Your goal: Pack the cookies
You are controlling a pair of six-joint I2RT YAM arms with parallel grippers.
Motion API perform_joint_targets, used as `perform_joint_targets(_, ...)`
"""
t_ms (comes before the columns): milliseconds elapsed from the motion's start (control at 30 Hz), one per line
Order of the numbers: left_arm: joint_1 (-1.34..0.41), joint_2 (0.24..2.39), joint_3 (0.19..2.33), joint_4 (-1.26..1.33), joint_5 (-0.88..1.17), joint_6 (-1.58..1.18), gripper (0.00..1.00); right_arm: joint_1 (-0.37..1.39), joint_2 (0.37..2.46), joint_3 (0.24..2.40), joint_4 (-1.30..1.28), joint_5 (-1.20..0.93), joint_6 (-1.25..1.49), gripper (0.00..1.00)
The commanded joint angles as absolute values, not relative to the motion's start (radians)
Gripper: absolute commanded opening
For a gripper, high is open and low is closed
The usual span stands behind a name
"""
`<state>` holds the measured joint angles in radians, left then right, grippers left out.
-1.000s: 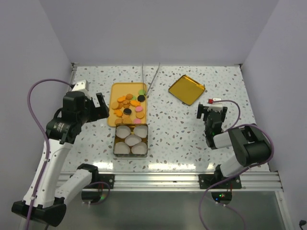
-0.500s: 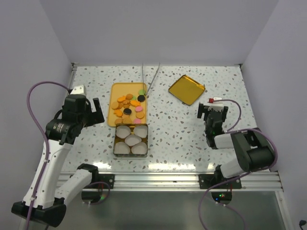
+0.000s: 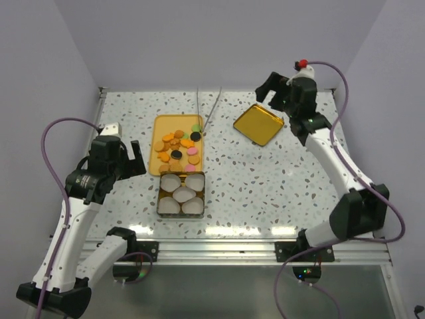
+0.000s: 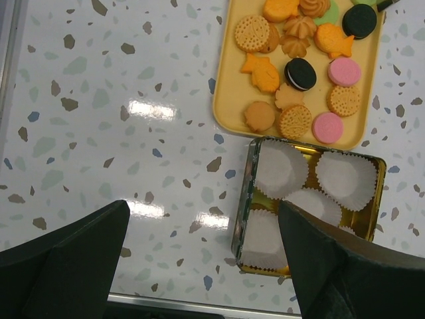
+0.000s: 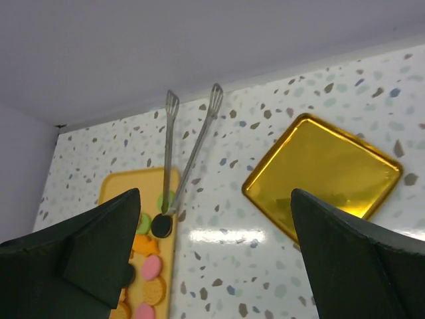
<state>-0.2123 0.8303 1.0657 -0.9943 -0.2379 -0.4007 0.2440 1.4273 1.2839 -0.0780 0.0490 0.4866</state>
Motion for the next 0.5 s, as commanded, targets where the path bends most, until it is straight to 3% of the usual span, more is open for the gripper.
perform_joint_targets(0, -0.219, 0.828, 1.057, -0.951, -0.215, -0.409, 1.00, 0.391, 1.734, 1.673, -0.464, 0.024, 0.563, 0.99)
perform_joint_targets(67, -0.219, 0.824, 1.049, -0.948, -0.187, -0.419, 1.00, 0.492, 1.848, 1.846, -0.598, 0.064, 0.482, 0.99)
perform_joint_targets(200, -0.219, 0.819, 1.025, -0.934, -0.137, -0.446, 1.00, 0.528, 2.283, 2.425, -0.886, 0.041, 0.497, 0.99)
perform_joint_targets(267, -0.219, 0.819, 1.022, -0.937, -0.108, -0.449, 1.00, 0.551, 2.380, 2.575, -0.936, 0.028, 0.492, 0.99)
perform_joint_targets(467, -0.219, 0.830, 1.061, -0.995, -0.084, -0.440, 1.00, 0.617, 2.486, 2.566, -0.805, 0.102, 0.514, 0.99)
